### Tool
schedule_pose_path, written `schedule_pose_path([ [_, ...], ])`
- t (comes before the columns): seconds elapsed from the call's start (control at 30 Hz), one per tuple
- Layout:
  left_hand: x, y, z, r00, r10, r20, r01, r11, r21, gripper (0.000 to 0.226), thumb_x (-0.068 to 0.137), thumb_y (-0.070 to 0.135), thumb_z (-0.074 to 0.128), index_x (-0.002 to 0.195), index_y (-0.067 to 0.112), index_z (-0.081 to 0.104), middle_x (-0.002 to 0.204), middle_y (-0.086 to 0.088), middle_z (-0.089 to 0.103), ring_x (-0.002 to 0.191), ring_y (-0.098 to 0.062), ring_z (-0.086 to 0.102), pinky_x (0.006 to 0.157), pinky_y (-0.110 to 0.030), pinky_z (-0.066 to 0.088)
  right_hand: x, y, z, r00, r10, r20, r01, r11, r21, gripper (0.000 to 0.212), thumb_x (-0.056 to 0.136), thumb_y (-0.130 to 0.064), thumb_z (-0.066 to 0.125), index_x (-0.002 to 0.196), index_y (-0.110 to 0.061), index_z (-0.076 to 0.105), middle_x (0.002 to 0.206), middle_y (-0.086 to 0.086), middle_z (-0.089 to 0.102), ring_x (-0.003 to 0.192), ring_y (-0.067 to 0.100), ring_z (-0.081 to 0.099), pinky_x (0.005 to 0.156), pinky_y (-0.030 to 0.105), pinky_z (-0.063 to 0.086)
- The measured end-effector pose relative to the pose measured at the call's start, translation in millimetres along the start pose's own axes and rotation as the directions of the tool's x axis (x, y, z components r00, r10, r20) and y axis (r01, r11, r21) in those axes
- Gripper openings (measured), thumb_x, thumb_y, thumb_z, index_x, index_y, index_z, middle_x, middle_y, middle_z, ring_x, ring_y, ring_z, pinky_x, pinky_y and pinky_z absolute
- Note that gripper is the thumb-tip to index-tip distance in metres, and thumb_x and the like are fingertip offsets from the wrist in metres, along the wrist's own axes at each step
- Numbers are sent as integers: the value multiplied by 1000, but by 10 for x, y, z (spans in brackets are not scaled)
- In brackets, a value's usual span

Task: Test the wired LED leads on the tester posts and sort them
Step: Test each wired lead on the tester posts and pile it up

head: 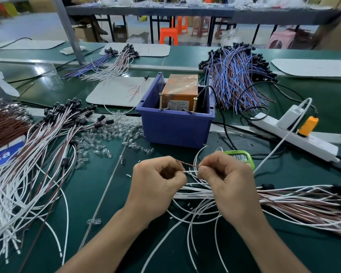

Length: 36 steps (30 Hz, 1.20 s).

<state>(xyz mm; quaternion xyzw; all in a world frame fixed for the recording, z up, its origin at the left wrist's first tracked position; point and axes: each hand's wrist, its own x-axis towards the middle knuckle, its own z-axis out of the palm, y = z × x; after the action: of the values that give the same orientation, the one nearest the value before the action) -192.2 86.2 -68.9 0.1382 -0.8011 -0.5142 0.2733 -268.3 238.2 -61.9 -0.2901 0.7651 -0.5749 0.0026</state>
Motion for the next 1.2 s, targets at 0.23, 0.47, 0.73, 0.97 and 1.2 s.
schedule_pose_path([
  [0.23,20,-13,9,1000,10,-5,-10,999,50,15,71,17,64,72,29,73,53,13,61,48,2,49,51,-10,38,-12,14,14,1000,17,17,-17,1000,-1,24,90,-5,73,80,-26,67,75,-6,72,73,17,70,70,36,57],
  [0.47,25,5,-26,1000,-20,-24,21,1000,21,21,74,17,72,80,35,79,63,14,71,52,3,58,54,-10,44,2,5,-3,1000,3,-27,-2,1000,8,25,92,-6,72,81,-28,67,75,-6,72,72,17,70,69,34,58],
  [0.73,21,60,-59,999,45,9,-46,989,138,28,69,37,85,94,48,80,102,33,72,108,2,64,75,-12,48,13,-79,-26,993,13,-116,-1,994,107,23,95,-8,70,84,-28,68,77,-5,73,73,15,71,67,18,54],
  [0.97,-50,221,164,983,-153,102,184,826,-532,15,78,19,80,90,12,83,90,-10,79,85,-17,75,77,-21,57,-39,-202,62,992,24,-124,2,979,203,23,96,-7,68,84,-26,70,76,-2,73,70,16,70,63,22,56],
  [1.2,77,337,27,933,-359,-28,278,766,-579,16,93,21,66,85,12,77,86,-11,79,77,-18,75,68,-23,59,-61,-313,92,990,33,-139,-11,988,152,19,94,-13,68,82,-27,70,75,-6,75,68,11,72,61,21,57],
])
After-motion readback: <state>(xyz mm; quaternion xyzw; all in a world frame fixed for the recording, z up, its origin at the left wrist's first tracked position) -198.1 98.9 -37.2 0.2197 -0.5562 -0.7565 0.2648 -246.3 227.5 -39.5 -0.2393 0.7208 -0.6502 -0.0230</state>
